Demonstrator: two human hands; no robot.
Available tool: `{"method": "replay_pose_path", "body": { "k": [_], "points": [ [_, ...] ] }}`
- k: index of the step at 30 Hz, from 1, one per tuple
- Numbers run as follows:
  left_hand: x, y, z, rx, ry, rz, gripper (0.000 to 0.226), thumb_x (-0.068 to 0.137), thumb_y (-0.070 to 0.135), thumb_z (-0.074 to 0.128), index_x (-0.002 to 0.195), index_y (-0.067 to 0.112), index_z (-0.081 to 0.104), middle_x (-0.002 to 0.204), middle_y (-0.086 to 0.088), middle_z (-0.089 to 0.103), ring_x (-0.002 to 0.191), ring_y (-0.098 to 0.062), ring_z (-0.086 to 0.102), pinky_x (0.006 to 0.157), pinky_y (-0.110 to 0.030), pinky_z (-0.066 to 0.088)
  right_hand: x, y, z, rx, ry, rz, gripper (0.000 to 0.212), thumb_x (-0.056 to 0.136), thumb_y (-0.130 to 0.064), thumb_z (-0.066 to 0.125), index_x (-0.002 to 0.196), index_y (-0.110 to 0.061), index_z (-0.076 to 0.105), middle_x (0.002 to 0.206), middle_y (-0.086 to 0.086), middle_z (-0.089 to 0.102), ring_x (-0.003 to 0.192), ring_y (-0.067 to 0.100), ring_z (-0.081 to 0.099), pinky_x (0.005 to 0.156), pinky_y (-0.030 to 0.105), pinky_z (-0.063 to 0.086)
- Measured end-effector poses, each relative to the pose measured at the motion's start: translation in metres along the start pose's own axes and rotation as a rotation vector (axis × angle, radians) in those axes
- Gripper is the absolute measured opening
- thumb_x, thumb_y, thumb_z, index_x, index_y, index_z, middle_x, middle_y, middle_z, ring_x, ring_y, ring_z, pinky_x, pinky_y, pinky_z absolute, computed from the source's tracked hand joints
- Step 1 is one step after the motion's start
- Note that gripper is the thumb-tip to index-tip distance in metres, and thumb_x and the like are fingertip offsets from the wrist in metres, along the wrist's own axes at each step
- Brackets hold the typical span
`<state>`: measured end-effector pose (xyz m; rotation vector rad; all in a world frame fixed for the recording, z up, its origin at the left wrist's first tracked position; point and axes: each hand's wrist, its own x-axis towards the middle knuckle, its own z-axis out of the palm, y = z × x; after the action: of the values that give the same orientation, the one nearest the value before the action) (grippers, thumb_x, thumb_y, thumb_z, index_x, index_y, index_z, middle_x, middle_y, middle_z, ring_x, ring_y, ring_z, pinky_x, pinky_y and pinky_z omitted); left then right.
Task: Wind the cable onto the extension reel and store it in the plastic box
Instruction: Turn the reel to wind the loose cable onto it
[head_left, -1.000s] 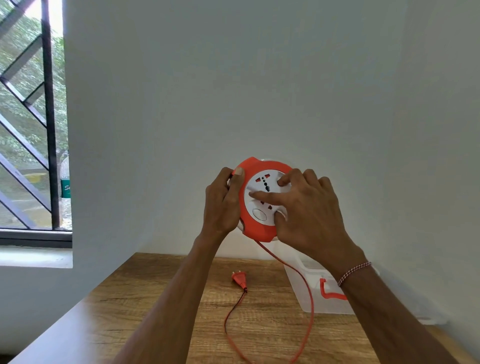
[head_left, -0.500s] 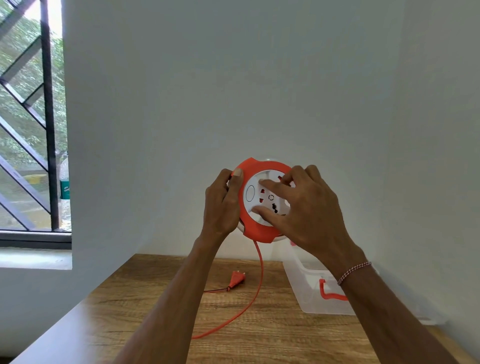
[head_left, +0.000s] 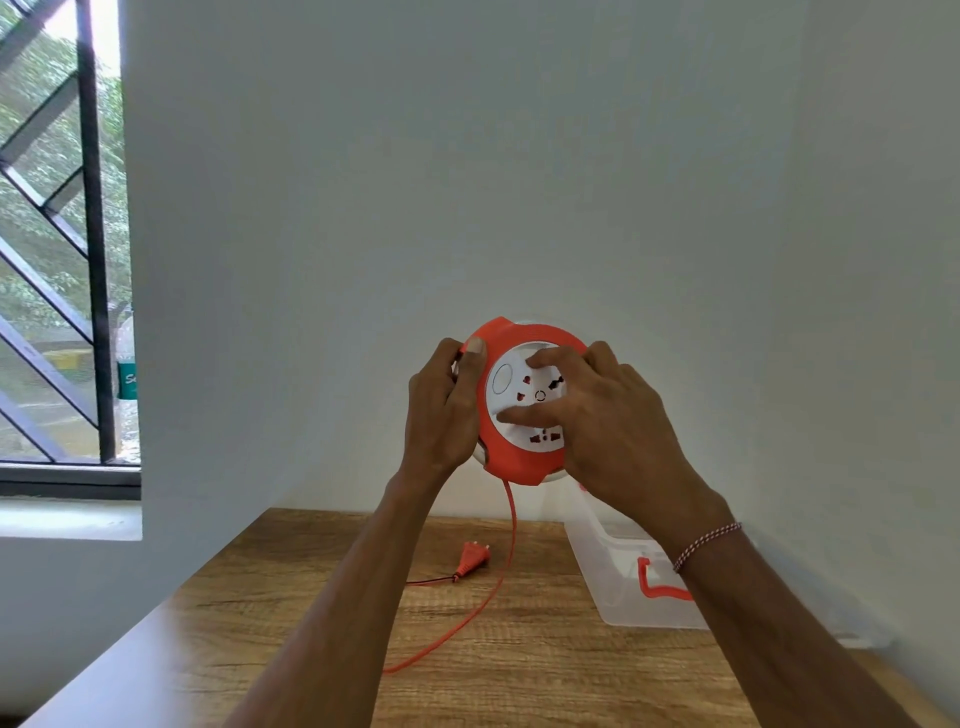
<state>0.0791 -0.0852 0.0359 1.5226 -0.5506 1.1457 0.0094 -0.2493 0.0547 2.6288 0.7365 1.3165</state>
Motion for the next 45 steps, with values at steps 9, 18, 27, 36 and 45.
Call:
{"method": "replay_pose_path", "body": {
  "k": [9,18,27,36,45],
  "points": [
    [-0.002,0.001,0.002,-0.005,-0.024,0.005,0.033,0.098,0.045,0.042,0.096,0.017,0.060,0.076,0.021,0.069,0.067,-0.005,0.070,0.054,-0.015,0.054,-0.004,0.000,0.012,0.035,0.131,0.198,0.062,0.070,-0.051,0.073,0.128,-0.043,0.053,0.117,0.011,0.063,0.095,0.029,0.064,0.076,0.041,0.055],
    [-0.002,0.000,0.003,-0.015,-0.021,-0.009,0.035,0.099,0.043,0.042,0.096,0.013,0.060,0.076,0.013,0.069,0.068,-0.007,0.070,0.053,-0.015,0.053,-0.001,-0.004,0.005,0.099,0.210,0.307,0.074,0.077,-0.077,0.043,0.128,-0.026,0.058,0.110,0.002,0.071,0.086,0.025,0.070,0.073,0.036,0.056],
    [-0.002,0.003,0.001,-0.025,-0.010,-0.032,0.025,0.100,0.037,0.043,0.099,0.019,0.059,0.083,0.015,0.069,0.070,-0.004,0.070,0.055,-0.013,0.053,0.000,0.003,-0.004,0.172,0.157,0.036,0.030,0.070,-0.020,0.082,0.098,-0.023,0.073,0.119,0.010,0.064,0.108,0.031,0.053,0.079,0.046,0.056],
    [-0.002,0.003,0.001,-0.012,-0.020,-0.015,0.026,0.099,0.040,0.042,0.098,0.021,0.059,0.081,0.018,0.070,0.072,-0.006,0.071,0.056,-0.015,0.054,-0.002,-0.007,-0.002,-0.018,-0.039,0.081,0.061,0.063,-0.041,0.083,0.120,-0.042,0.061,0.133,0.008,0.053,0.117,0.033,0.047,0.088,0.048,0.050],
    [-0.001,0.004,-0.001,-0.039,0.001,0.009,0.029,0.097,0.043,0.041,0.096,0.022,0.060,0.076,0.014,0.069,0.067,-0.007,0.070,0.055,-0.016,0.055,-0.002,-0.007,0.001,0.089,0.220,0.260,0.069,0.076,-0.071,0.050,0.132,-0.032,0.053,0.108,0.001,0.072,0.085,0.025,0.069,0.075,0.036,0.056]
  ]
}}
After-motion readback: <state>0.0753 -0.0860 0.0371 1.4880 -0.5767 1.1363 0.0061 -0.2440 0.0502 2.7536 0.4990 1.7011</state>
